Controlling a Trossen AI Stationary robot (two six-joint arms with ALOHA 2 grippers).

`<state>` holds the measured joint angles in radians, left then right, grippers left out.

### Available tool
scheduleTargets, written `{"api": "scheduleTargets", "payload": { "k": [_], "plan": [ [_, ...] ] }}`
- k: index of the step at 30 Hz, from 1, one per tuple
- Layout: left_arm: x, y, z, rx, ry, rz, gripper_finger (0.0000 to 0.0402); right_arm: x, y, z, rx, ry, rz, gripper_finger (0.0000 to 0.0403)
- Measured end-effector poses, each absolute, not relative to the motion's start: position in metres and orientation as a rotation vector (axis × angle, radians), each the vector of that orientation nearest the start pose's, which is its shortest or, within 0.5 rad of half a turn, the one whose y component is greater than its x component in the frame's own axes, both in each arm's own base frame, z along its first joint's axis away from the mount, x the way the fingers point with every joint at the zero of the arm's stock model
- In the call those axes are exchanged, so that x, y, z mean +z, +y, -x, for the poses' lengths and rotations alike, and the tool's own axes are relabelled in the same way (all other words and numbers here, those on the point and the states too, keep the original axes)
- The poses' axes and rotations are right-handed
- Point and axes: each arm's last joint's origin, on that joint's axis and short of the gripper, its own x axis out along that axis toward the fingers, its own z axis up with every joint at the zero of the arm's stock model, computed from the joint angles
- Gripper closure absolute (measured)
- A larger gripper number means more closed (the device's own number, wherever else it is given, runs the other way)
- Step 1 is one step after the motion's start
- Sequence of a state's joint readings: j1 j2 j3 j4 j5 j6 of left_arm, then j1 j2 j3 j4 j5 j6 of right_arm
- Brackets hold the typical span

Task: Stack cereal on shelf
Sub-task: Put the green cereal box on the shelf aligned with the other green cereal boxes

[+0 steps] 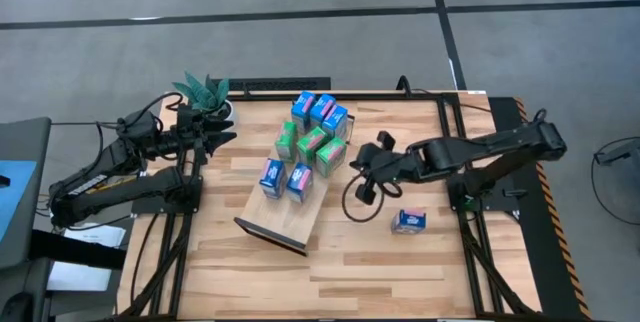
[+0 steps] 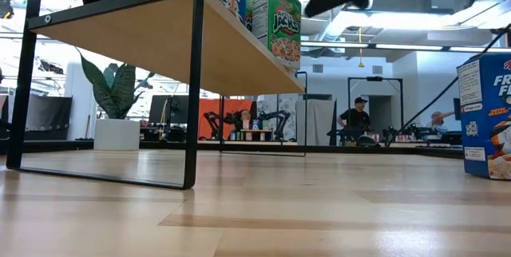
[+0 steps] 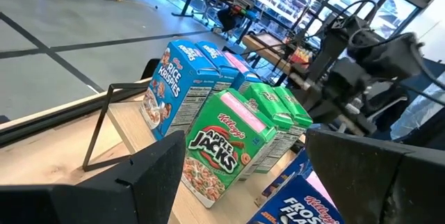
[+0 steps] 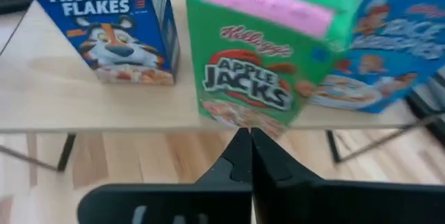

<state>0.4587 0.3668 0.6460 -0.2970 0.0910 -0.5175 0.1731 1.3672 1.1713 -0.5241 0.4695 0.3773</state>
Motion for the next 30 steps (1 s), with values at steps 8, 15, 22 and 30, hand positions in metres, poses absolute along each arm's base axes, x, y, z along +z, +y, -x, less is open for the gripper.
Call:
{"api": "scheduleTargets", "payload": {
  "k": [8, 15, 22, 30],
  "plan": [
    [0.322, 0.037, -0.081, 0.374, -0.086, 0.525, 0.0115, 0.277, 0.024, -0.311, -0.42, 0.617, -0.134, 0.0389],
    [0.322, 0.038, -0.081, 0.387, -0.091, 0.532, 0.0115, 0.265, 0.008, -0.32, -0.421, 0.668, -0.124, 0.0388],
    [0.322, 0.038, -0.081, 0.391, -0.087, 0.521, 0.0115, 0.267, -0.002, -0.322, -0.419, 0.652, -0.136, 0.0389],
    [0.322, 0.038, -0.081, 0.396, -0.085, 0.503, 0.0115, 0.269, -0.012, -0.324, -0.416, 0.628, -0.141, 0.0387]
  ]
}}
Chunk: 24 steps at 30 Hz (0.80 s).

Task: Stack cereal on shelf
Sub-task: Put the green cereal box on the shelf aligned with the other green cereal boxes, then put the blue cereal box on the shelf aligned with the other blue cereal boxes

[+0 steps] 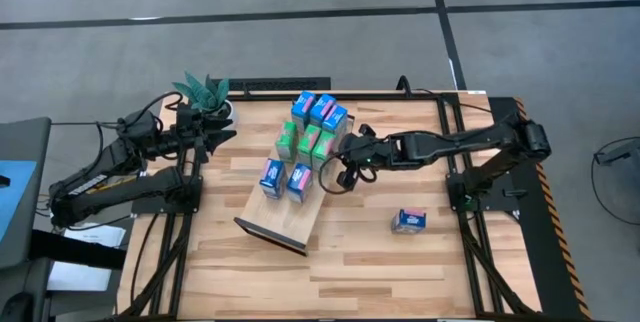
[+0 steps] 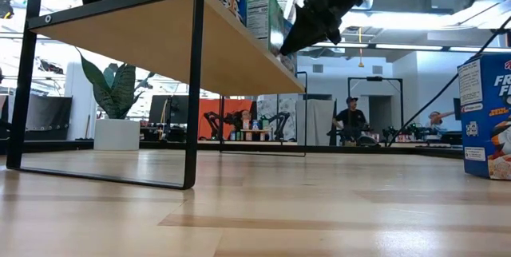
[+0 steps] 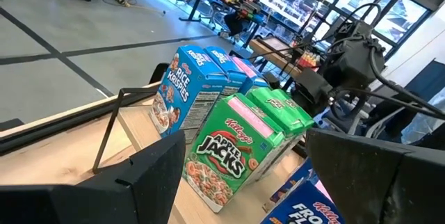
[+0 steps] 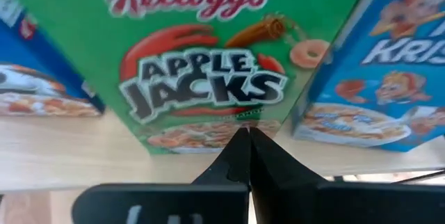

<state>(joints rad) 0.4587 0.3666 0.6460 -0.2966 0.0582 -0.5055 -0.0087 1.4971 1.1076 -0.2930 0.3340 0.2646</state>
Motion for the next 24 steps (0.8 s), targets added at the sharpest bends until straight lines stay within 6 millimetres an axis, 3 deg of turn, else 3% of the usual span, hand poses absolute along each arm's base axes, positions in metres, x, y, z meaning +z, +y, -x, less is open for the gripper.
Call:
{"api": "scheduleTargets", "payload": {
  "k": [12, 24],
  "plan": [
    [0.322, 0.038, -0.081, 0.396, -0.082, 0.494, 0.0115, 0.272, -0.013, -0.326, -0.394, 0.598, -0.144, 0.0387],
    [0.322, 0.038, -0.081, 0.398, -0.081, 0.48, 0.0115, 0.308, -0.002, -0.317, -0.331, 0.519, -0.15, 0.0386]
  ]
}}
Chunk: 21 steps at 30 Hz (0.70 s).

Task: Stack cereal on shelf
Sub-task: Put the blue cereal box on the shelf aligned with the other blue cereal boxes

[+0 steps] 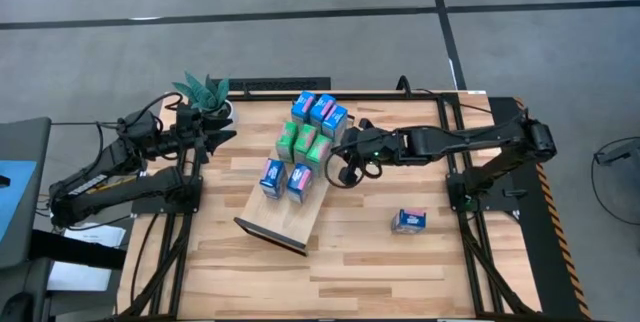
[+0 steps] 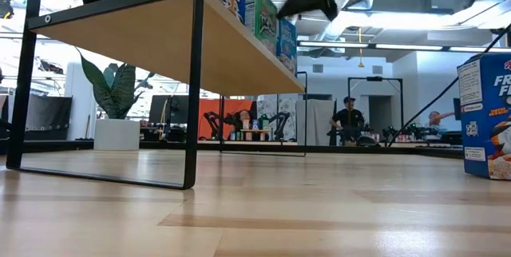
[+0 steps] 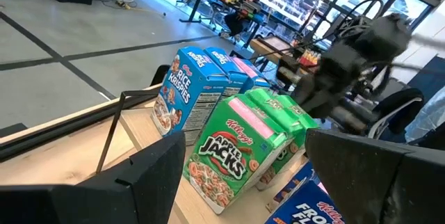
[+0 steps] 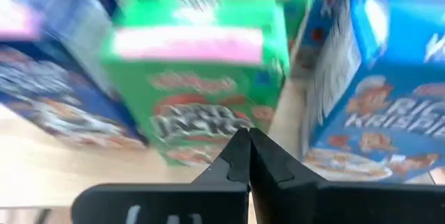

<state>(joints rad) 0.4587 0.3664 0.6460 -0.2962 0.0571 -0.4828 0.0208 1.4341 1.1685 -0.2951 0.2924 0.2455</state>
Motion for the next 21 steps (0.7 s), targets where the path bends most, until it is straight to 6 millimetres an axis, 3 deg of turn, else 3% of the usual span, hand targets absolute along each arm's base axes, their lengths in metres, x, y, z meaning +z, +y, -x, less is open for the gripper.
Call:
{"api": "scheduleTargets", "payload": {
  "k": [3, 10, 15, 21],
  "plan": [
    [0.322, 0.038, -0.081, 0.391, -0.079, 0.481, 0.0115, 0.318, 0.009, -0.312, -0.293, 0.487, -0.164, 0.0386],
    [0.322, 0.038, -0.081, 0.389, -0.083, 0.503, 0.0115, 0.313, 0.037, -0.305, -0.249, 0.548, -0.209, 0.0388],
    [0.322, 0.038, -0.081, 0.382, -0.082, 0.506, 0.0115, 0.3, 0.061, -0.283, -0.216, 0.775, -0.317, 0.0385],
    [0.322, 0.038, -0.081, 0.383, -0.08, 0.508, 0.0115, 0.303, 0.074, -0.244, -0.125, 1.035, -0.541, 0.0355]
  ]
}}
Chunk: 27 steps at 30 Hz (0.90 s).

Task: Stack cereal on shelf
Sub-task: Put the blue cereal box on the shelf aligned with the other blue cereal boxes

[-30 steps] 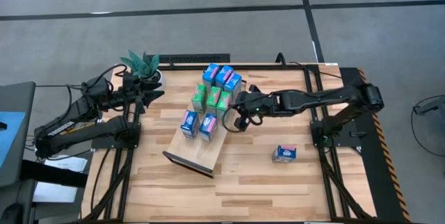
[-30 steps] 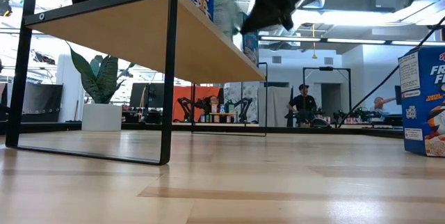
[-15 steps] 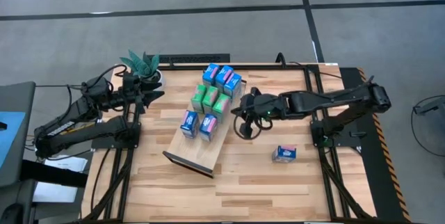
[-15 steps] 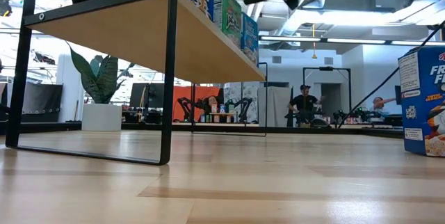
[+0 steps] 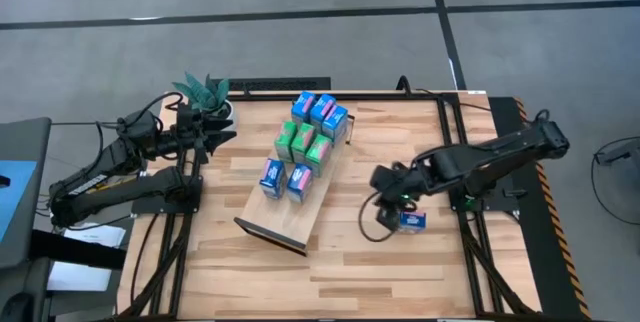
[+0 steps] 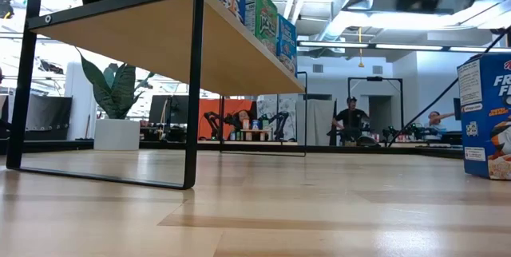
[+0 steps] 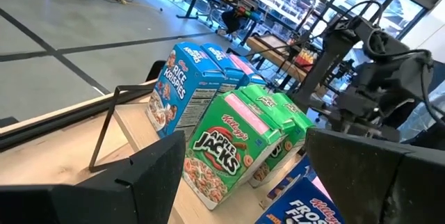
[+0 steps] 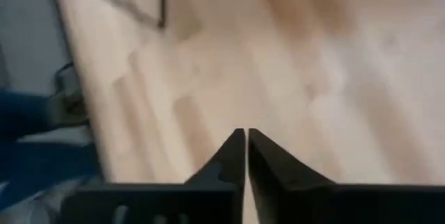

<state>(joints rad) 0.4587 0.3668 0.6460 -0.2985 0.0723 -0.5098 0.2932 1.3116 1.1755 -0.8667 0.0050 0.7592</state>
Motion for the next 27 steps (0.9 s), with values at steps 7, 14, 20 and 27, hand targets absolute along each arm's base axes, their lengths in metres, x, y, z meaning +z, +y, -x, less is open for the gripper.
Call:
{"api": "scheduleTargets", "payload": {
  "k": [7, 14, 20, 27],
  "plan": [
    [0.321, 0.038, -0.081, 0.387, -0.078, 0.508, 0.0115, 0.314, 0.092, -0.219, -0.042, 1.087, -0.571, 0.0214],
    [0.321, 0.038, -0.081, 0.39, -0.074, 0.492, 0.0115, 0.293, 0.102, -0.207, -0.192, 1.324, -0.519, 0.0078],
    [0.321, 0.038, -0.081, 0.392, -0.075, 0.49, 0.0115, 0.28, 0.098, -0.213, -0.268, 1.417, -0.46, 0.0054],
    [0.321, 0.038, -0.081, 0.393, -0.075, 0.49, 0.0115, 0.27, 0.102, -0.217, -0.238, 1.452, -0.355, 0.0053]
  ]
}}
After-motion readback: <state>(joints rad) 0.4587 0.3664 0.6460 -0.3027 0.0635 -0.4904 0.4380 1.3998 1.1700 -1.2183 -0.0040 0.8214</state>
